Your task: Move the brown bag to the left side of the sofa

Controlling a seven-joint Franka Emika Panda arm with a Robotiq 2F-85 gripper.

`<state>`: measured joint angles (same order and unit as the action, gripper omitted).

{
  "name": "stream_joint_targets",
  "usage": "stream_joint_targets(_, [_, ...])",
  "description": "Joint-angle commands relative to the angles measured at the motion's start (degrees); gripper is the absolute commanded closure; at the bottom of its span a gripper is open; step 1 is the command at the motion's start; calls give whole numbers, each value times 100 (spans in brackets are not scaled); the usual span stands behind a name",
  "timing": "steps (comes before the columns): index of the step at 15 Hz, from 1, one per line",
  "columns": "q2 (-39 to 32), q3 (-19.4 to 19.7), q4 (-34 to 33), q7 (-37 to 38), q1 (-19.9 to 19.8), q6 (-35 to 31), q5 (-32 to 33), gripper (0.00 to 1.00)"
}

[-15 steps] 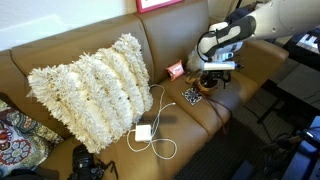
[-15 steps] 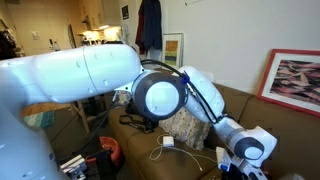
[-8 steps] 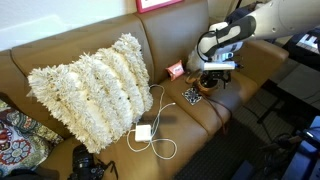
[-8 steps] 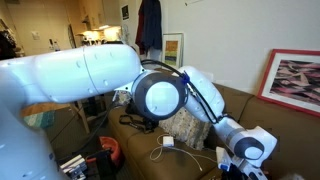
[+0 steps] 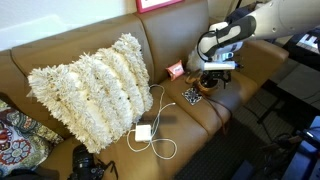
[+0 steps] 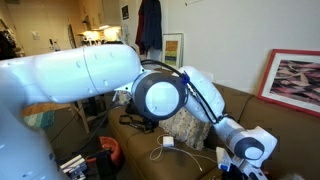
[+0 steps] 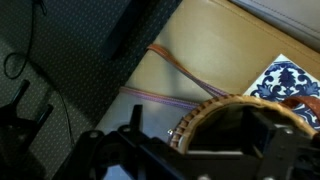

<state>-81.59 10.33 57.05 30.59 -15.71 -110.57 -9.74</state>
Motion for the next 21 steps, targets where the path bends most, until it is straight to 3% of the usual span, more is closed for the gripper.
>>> stream_joint_targets(1, [40,-68,37,-240,-78,96,-12,0])
stream_joint_targets(5, [223,-226,292,-885,-94,70,-24,0])
stream_joint_targets(13, [485,-164,706,-784,61,-121,-52,0])
stream_joint_targets(14, [505,-163,735,-779,55,-165,-63,25])
stream_joint_targets(15, [536,-157,778,-765,52,-188,-69,26])
stream_joint_targets(21, [756,-176,1049,-817,-18,-376,-104,68])
